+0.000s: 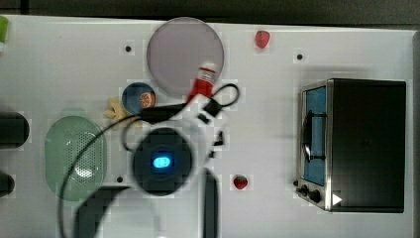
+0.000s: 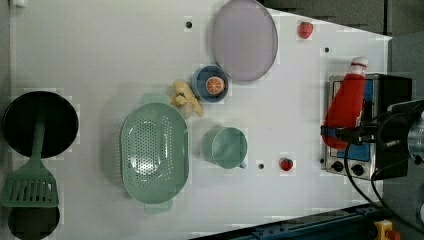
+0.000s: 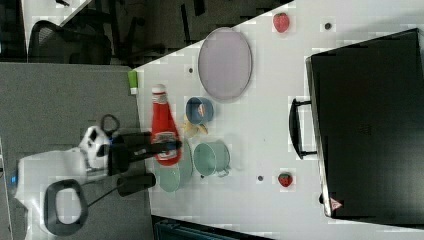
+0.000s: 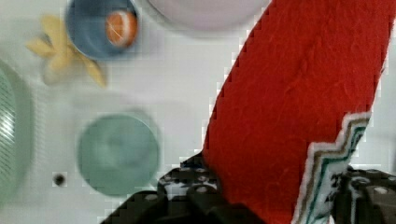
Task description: Pick Ketchup from the table and place it in strainer.
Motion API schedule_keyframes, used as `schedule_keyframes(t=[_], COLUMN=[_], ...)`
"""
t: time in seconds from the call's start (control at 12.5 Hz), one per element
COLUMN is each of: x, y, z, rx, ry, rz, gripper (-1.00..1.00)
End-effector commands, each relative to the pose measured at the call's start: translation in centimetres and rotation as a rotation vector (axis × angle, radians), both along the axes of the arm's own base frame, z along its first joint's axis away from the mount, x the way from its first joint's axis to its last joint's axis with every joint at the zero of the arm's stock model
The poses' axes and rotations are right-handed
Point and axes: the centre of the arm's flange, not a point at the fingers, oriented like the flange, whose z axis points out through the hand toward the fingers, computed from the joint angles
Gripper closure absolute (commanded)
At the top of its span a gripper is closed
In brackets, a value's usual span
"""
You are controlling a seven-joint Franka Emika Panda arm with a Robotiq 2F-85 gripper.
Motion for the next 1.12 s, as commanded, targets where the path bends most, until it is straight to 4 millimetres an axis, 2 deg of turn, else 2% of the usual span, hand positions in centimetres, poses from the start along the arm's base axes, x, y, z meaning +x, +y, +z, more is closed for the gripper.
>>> schedule_keyframes(t=[0.08, 0.32, 0.64, 0.88, 1.12], x=[-1.4, -2.5, -3.5, -4.7, -6.4], y=[8.2, 14.5, 22.9, 27.5, 30.8], z=[-5.0, -5.9, -8.1, -11.0, -14.2], rx=[-0.024, -0.014, 0.057, 0.138, 0.190], ry=[0.104, 0.112, 0.092, 0.097, 0.145], rz=[-0.069, -0.148, -0.119, -0.178, -0.234], gripper=[-0.20, -0.20, -0.20, -0.20, -0.20])
